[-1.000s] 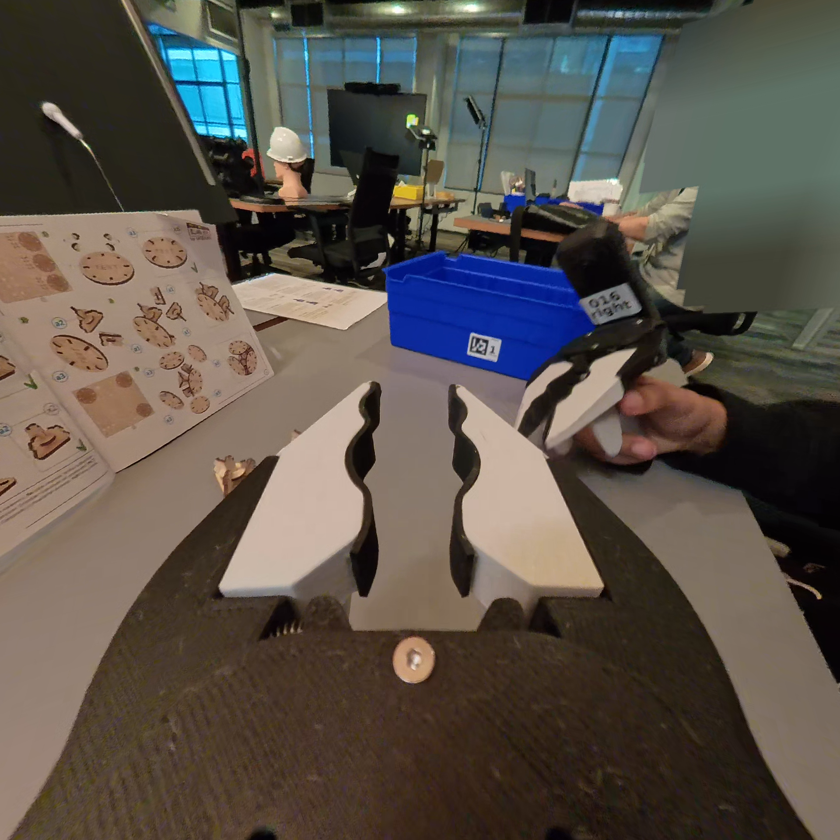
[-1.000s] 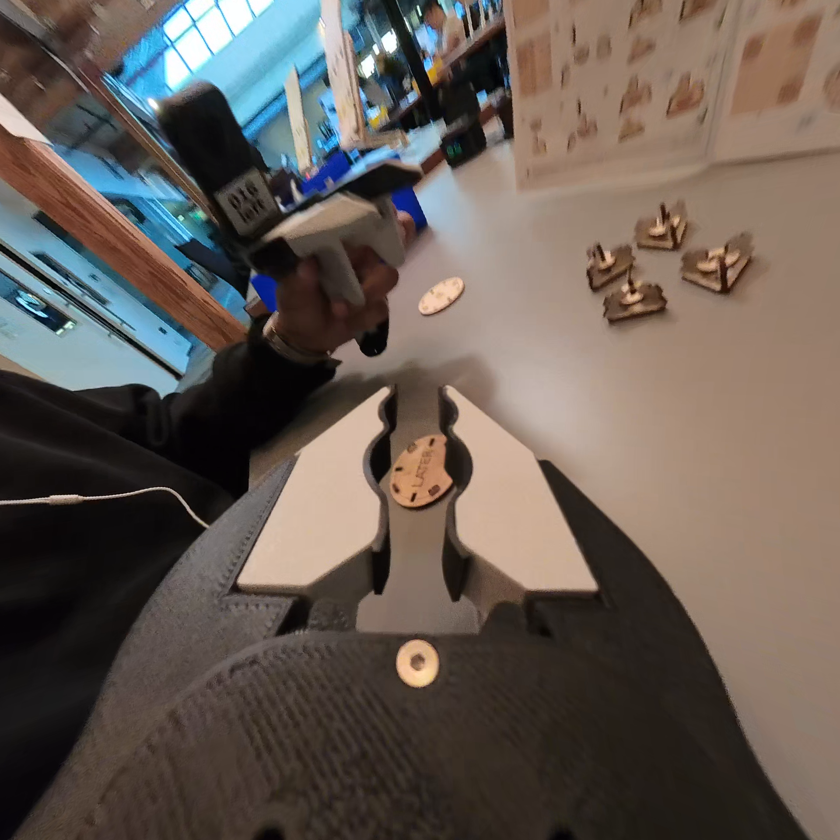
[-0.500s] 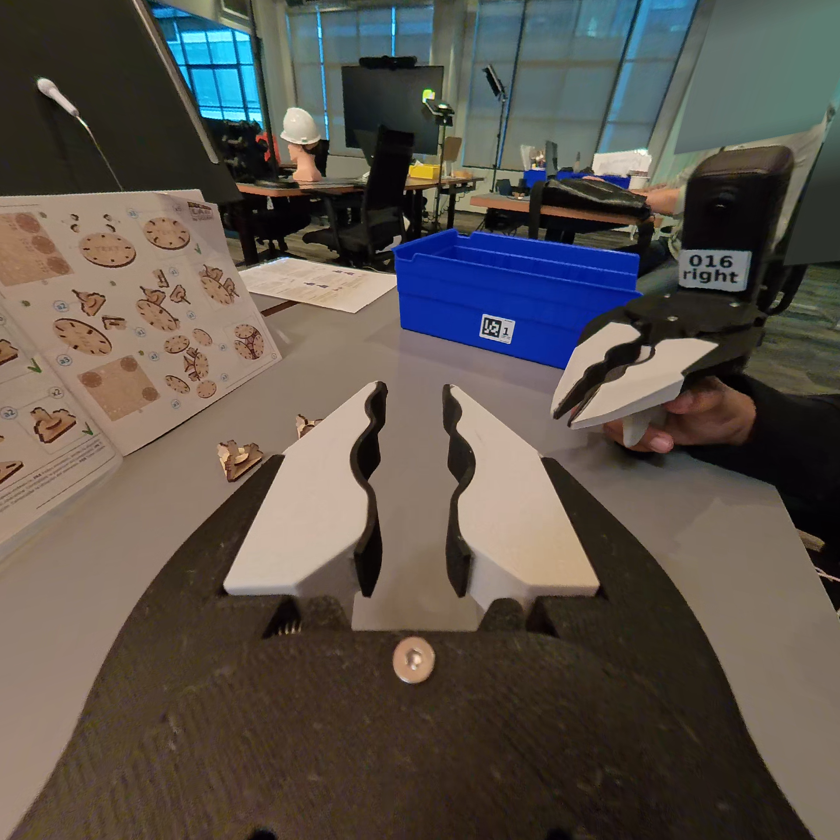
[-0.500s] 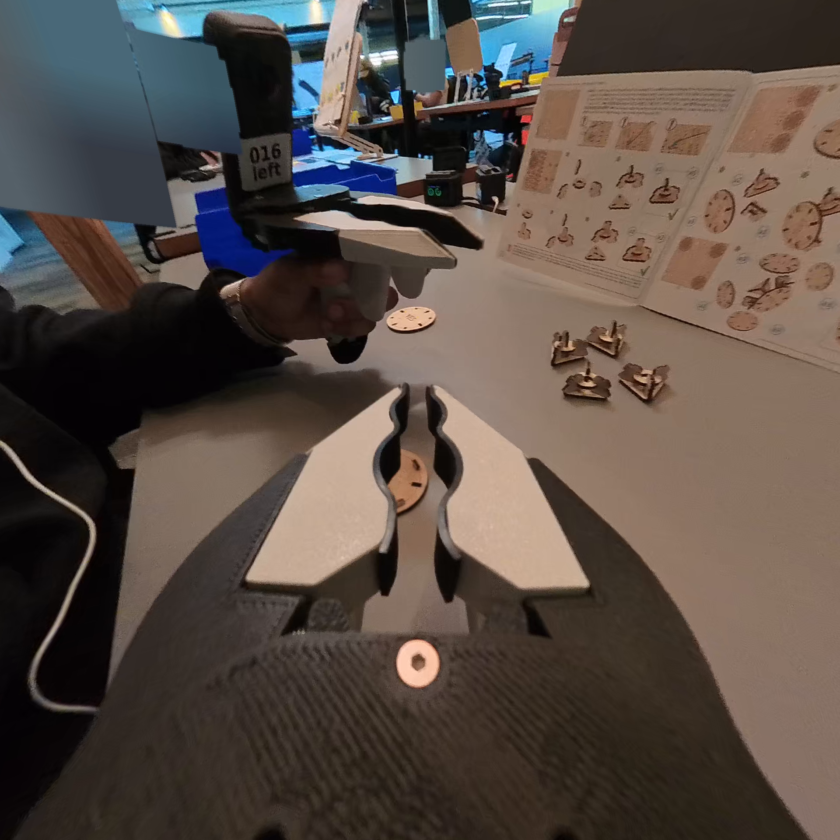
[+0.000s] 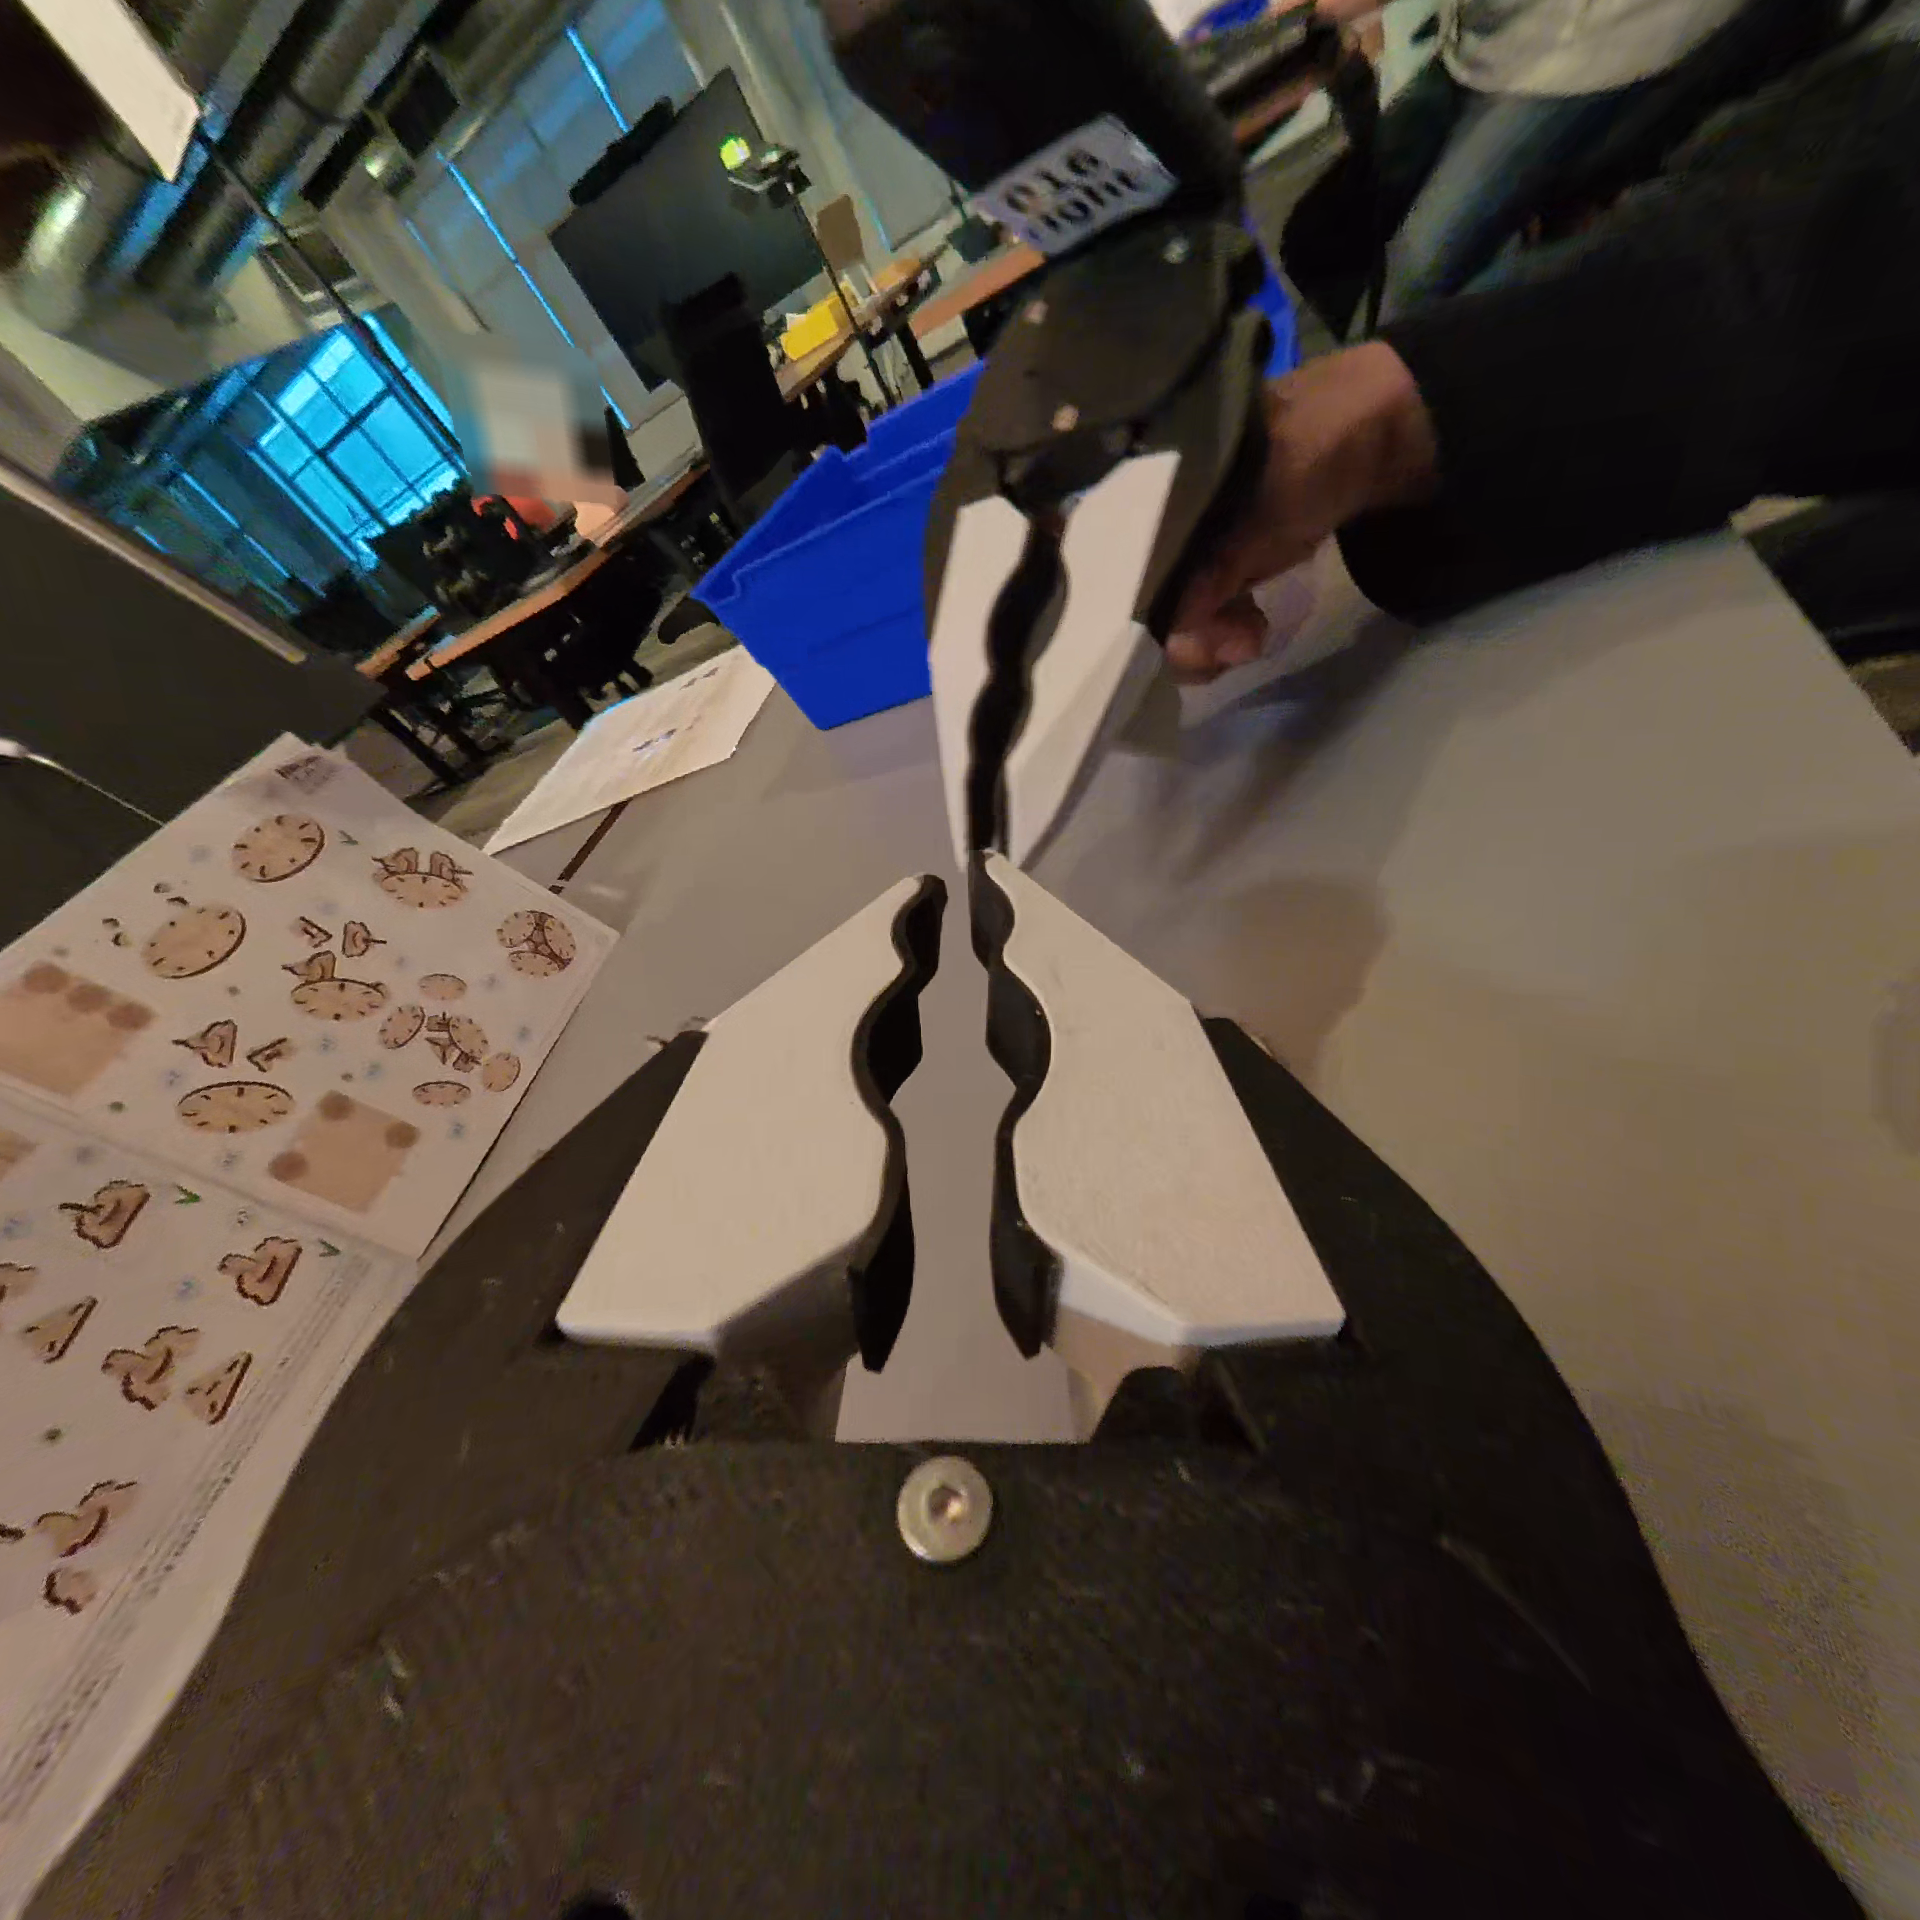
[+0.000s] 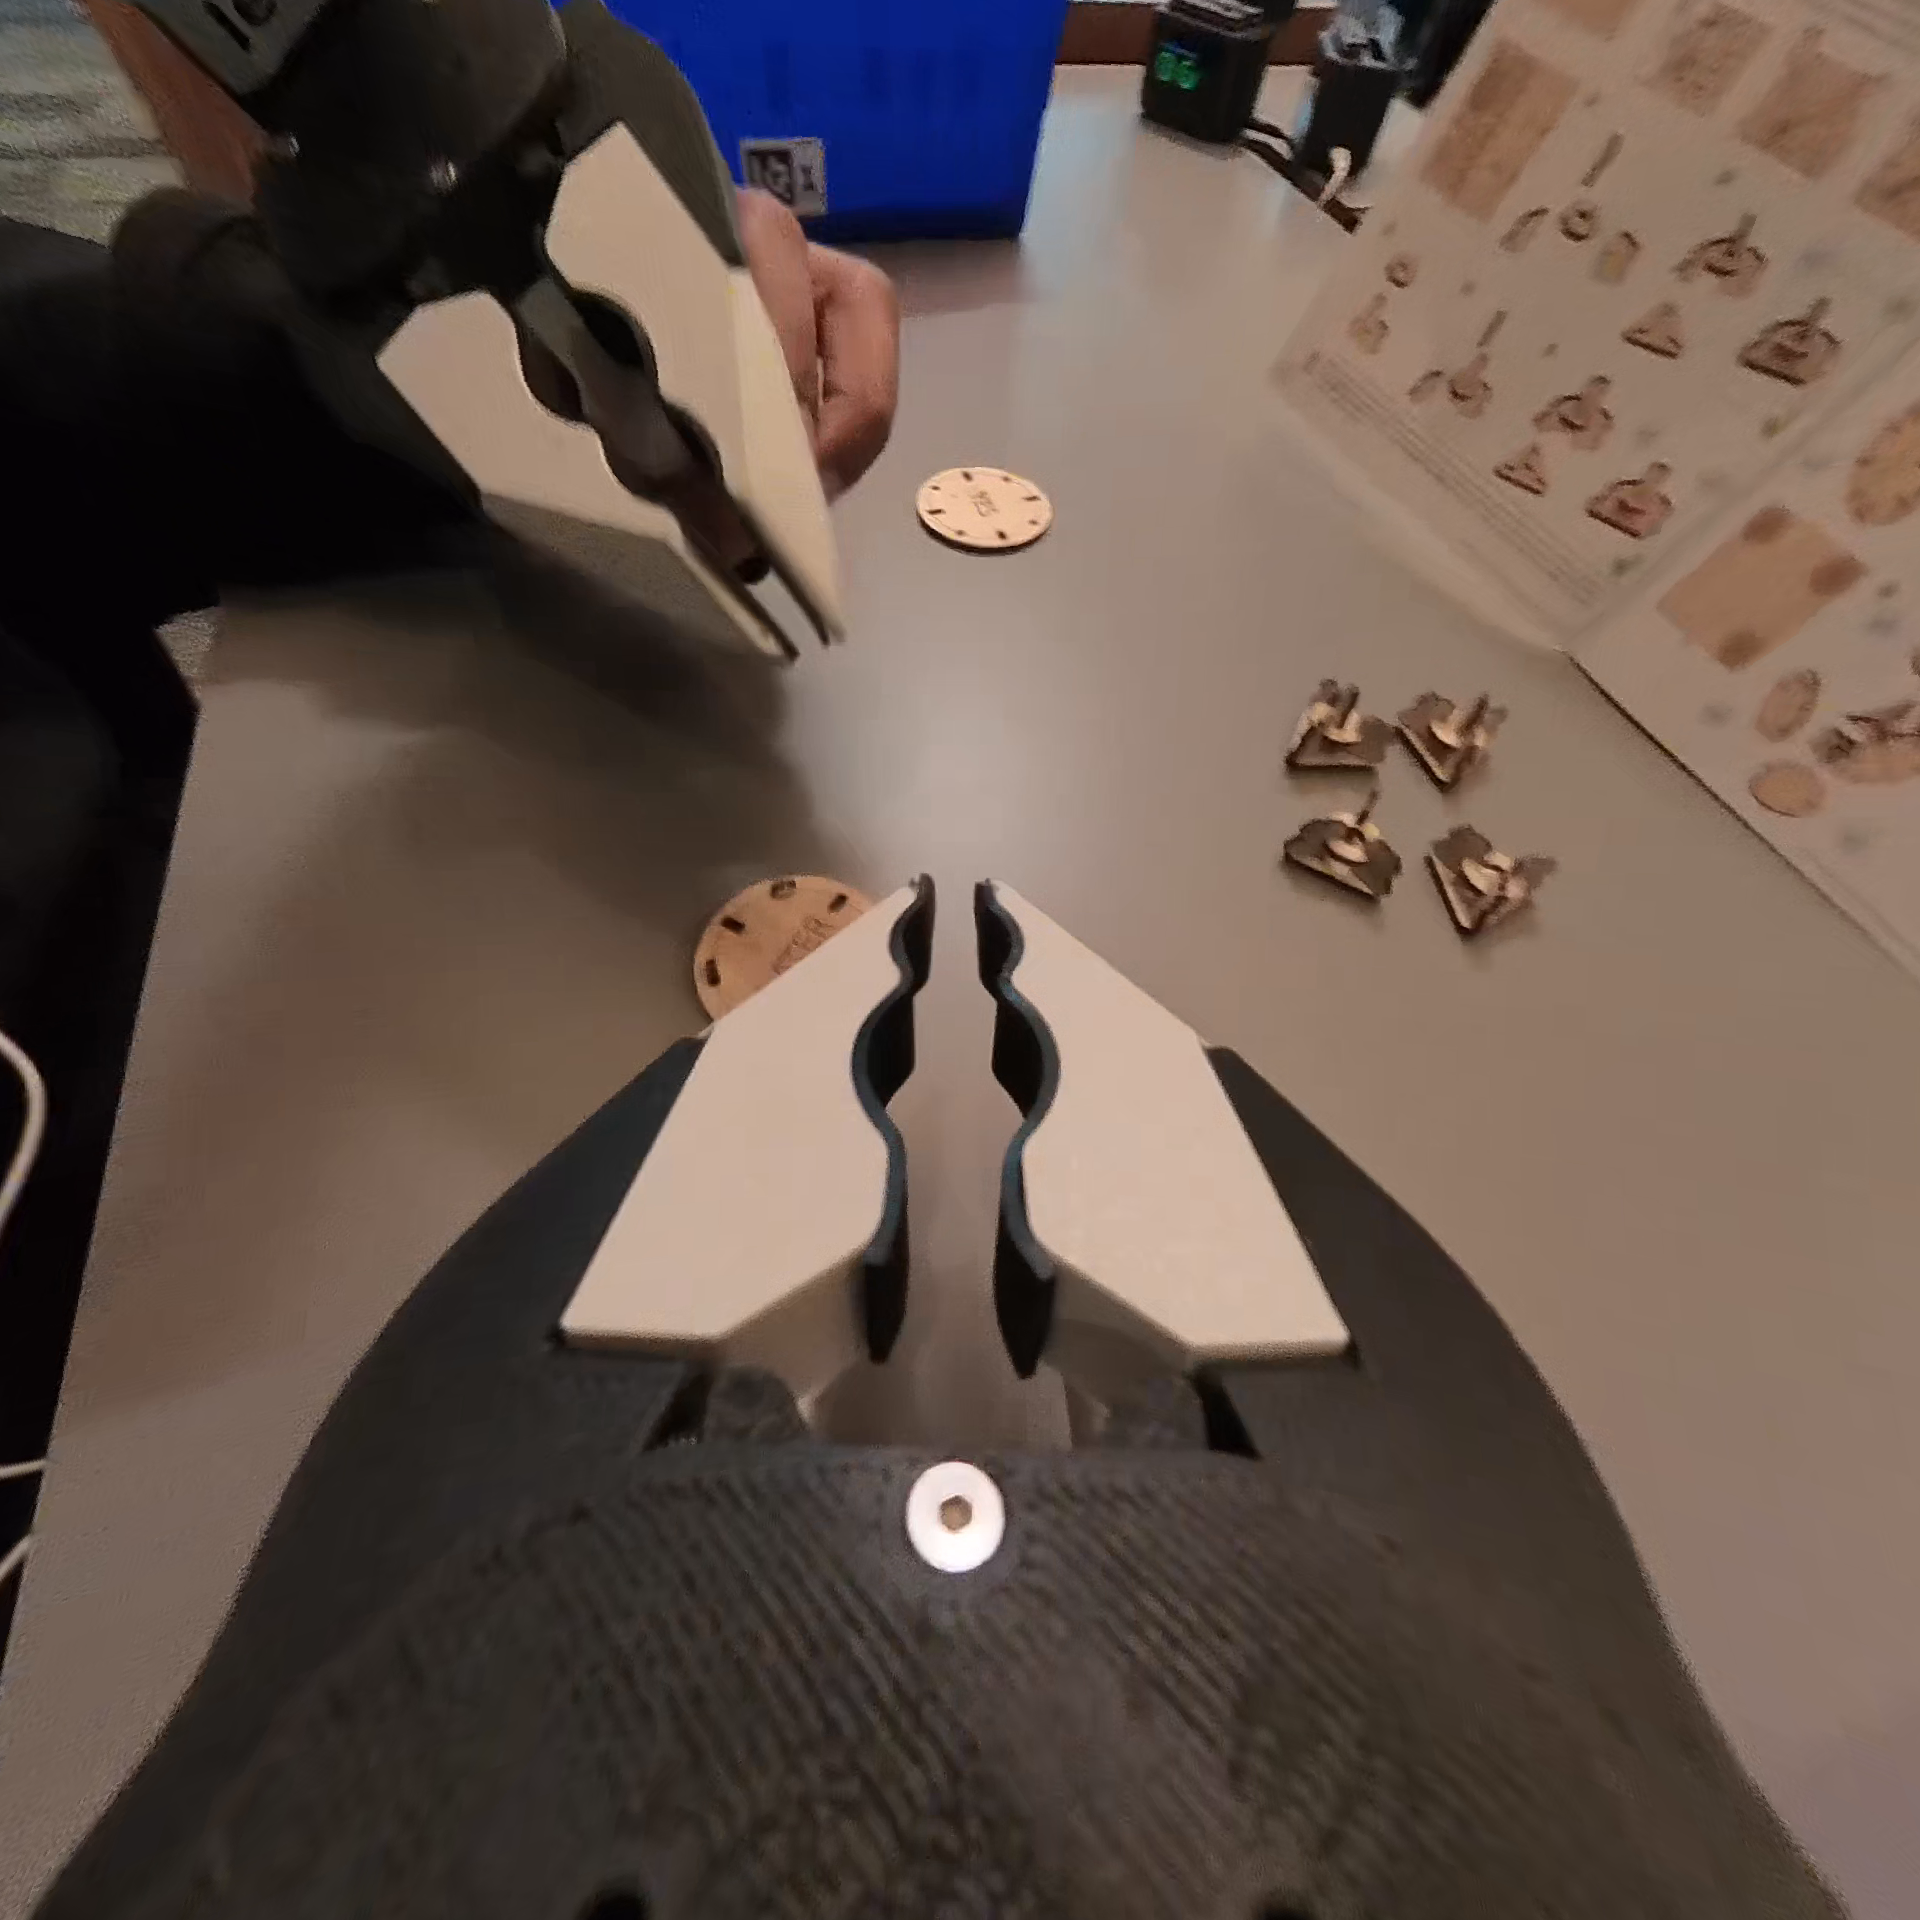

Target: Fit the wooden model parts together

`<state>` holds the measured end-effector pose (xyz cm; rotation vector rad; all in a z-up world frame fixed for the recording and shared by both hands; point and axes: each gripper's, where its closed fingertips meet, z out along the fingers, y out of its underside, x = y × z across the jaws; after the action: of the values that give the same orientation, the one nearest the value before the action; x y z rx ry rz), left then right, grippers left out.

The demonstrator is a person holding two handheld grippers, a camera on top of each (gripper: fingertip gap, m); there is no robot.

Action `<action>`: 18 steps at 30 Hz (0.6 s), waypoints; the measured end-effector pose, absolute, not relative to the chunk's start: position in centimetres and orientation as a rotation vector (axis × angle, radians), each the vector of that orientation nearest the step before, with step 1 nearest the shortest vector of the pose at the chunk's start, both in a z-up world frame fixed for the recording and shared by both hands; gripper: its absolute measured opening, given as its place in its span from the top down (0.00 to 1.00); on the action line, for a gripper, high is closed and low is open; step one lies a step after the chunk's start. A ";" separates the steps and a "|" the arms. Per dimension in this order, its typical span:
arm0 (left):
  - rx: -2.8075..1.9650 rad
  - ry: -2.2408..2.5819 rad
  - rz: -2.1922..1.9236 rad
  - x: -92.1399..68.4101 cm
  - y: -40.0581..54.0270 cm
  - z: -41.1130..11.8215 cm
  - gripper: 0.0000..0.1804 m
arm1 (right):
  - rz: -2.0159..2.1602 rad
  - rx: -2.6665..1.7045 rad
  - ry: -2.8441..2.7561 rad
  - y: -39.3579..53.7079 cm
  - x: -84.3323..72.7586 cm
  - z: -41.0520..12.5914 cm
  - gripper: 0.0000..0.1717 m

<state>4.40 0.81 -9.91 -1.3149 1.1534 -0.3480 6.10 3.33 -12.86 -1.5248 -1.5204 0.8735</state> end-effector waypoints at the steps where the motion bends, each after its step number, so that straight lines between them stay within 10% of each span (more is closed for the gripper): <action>1: -1.333 1.168 -0.342 4.3 0.8 -10.4 0.98 | 0.919 -1.534 -1.542 3.1 5.5 -13.1 0.96; 18: -1.612 1.293 -0.424 3.2 -1.0 -15.1 0.92 | 0.763 -1.593 -1.685 2.9 3.1 -15.5 0.95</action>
<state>3.20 -0.96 -15.05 -1.6124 1.2928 -0.4244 3.07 2.91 -15.54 -1.5931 -1.6852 0.7625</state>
